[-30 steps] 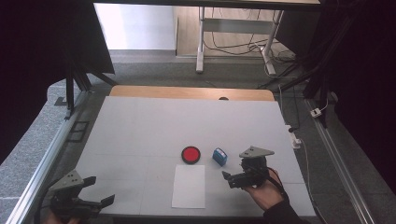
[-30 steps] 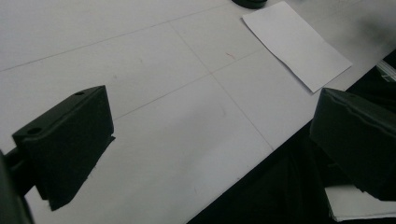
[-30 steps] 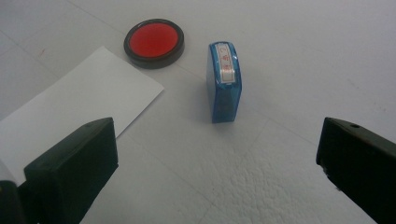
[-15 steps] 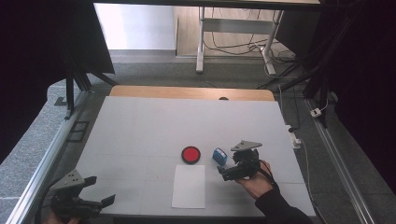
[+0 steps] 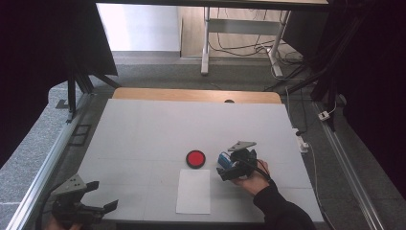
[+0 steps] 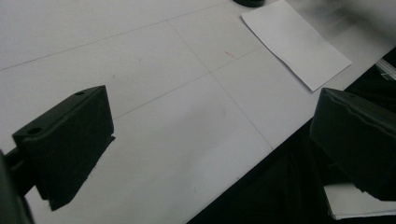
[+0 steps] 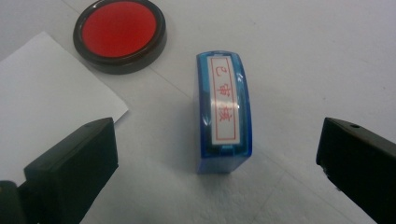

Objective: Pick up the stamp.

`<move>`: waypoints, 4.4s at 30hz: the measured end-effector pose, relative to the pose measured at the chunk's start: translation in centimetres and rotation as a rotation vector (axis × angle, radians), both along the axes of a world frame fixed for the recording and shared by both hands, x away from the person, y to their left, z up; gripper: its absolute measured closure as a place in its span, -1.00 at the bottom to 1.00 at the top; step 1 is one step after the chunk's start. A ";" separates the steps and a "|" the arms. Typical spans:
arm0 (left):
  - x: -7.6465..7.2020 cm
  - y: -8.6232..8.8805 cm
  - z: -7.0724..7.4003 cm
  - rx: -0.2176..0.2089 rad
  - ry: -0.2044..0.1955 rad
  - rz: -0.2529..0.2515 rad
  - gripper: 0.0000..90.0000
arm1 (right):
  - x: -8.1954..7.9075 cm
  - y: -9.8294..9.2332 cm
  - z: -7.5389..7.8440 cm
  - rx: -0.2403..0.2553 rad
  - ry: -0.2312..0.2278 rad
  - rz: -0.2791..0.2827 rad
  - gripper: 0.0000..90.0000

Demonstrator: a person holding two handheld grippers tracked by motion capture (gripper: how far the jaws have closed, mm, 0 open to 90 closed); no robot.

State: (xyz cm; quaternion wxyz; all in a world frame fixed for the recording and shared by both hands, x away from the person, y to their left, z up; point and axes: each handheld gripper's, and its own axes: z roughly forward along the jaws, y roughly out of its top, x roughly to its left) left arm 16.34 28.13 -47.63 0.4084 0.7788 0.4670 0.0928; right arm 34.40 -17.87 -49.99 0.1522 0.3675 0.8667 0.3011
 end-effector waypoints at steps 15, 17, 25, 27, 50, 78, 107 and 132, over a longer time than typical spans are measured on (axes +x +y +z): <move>0.0 0.0 0.0 0.001 -0.001 -0.001 -1.00 | 0.7 0.4 -0.2 -0.046 -0.006 0.046 -0.35; 0.0 0.0 0.0 0.002 -0.001 -0.002 -1.00 | 0.7 0.4 -0.2 -0.043 -0.010 0.051 -0.25; 0.0 0.0 0.0 0.001 -0.001 -0.001 -1.00 | 0.9 0.3 0.4 -0.012 -0.010 0.047 0.02; 0.0 0.0 0.0 0.001 -0.001 -0.001 -1.00 | 1.0 0.3 0.5 -0.007 -0.012 0.047 0.08; 0.0 0.0 0.0 0.004 0.000 -0.004 -1.00 | 0.8 0.3 1.8 0.002 -0.028 0.066 0.57; -0.1 0.0 0.0 0.003 -0.002 -0.008 -1.00 | -0.5 -0.1 4.5 0.113 -0.051 0.123 0.58; -0.1 0.1 0.1 -0.007 -0.007 -0.017 -1.00 | -2.5 -0.4 7.8 0.282 -0.062 0.183 0.58; 0.3 -0.5 0.7 -0.075 -0.043 -0.085 -1.00 | -4.4 1.2 9.4 0.386 -0.041 0.289 0.58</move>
